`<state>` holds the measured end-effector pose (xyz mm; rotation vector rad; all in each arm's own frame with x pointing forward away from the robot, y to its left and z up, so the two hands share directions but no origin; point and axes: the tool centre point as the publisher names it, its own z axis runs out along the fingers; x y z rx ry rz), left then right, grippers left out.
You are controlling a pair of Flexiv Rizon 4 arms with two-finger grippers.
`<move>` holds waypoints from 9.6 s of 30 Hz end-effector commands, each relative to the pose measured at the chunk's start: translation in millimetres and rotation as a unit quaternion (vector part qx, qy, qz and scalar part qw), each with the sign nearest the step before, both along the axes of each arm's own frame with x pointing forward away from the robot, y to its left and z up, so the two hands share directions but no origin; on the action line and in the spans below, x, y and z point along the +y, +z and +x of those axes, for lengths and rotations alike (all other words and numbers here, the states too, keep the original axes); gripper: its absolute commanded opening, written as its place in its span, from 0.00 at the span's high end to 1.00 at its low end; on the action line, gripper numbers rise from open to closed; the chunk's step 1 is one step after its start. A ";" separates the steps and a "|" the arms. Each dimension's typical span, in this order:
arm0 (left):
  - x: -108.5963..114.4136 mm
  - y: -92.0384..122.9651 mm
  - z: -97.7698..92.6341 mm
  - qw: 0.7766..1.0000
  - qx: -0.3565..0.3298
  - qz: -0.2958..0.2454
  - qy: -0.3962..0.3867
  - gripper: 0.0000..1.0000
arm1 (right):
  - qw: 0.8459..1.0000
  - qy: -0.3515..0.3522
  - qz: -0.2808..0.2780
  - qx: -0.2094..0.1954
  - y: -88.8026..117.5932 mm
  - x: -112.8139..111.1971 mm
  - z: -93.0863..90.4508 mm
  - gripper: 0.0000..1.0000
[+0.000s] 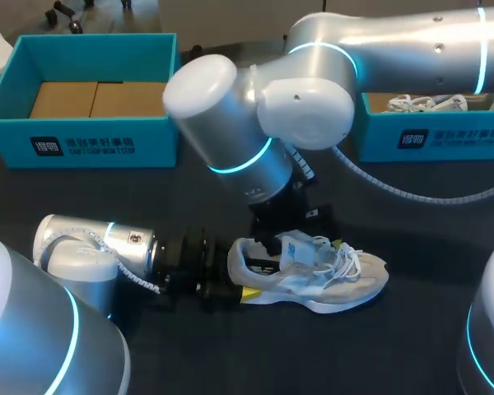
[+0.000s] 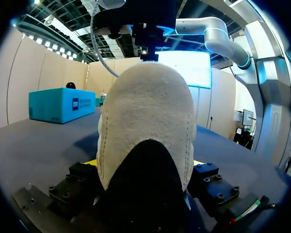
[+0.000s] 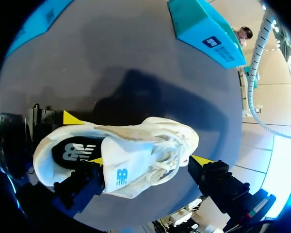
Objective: Take the shoe out of the shoebox, open the shoe tongue, remove and reinsert the insole, then place the shoe into the shoebox
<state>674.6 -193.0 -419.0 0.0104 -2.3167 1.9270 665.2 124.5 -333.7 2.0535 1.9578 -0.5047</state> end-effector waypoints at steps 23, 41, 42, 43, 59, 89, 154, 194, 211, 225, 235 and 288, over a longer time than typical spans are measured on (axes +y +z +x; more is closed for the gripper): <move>0.4 -1.2 0.6 1.000 0.000 0.002 -0.001 1.00 | 0.922 -0.354 0.015 -0.154 7.5 -6.4 -12.8 0.59; 0.4 -1.2 0.6 1.000 0.000 0.002 -0.001 1.00 | 0.919 -0.346 0.120 -0.149 14.6 -23.0 -8.7 1.00; 0.4 -1.2 0.6 1.000 0.000 0.002 -0.001 1.00 | 0.917 -0.346 0.127 -0.151 15.7 -24.3 -9.5 1.00; 0.4 -1.2 0.6 1.000 0.000 0.002 -0.001 1.00 | 0.915 -0.347 0.136 -0.156 16.6 -26.0 -10.2 1.00; 0.4 -1.2 0.6 1.000 0.000 0.002 -0.001 1.00 | 0.898 -0.335 0.235 -0.160 22.5 -62.6 -11.9 1.00; 0.4 -1.2 0.6 1.000 0.000 0.002 -0.001 1.00 | 0.897 -0.254 0.341 -0.125 -9.2 -80.5 -3.4 1.00; 0.4 -1.2 0.6 1.000 0.000 0.002 -0.001 1.00 | 0.937 0.225 0.262 -0.055 116.1 15.6 -0.4 1.00; 0.4 -1.2 0.6 1.000 0.000 0.002 -0.001 1.00 | 0.743 0.632 0.211 0.059 76.4 64.6 21.8 1.00; 0.4 -1.2 0.6 1.000 0.000 0.002 -0.001 1.00 | 0.746 0.635 0.197 0.052 46.0 69.7 15.1 1.00; 0.4 -1.2 0.6 1.000 0.000 0.002 -0.001 1.00 | 0.743 0.634 0.203 0.068 19.5 70.5 8.4 1.00; 0.4 -1.2 0.6 1.000 0.000 0.002 -0.001 1.00 | 0.736 0.643 0.200 0.064 3.2 67.2 10.7 1.00; 0.4 -1.2 0.6 1.000 0.000 0.002 -0.001 1.00 | 0.770 0.618 0.152 0.042 -51.2 10.4 3.7 1.00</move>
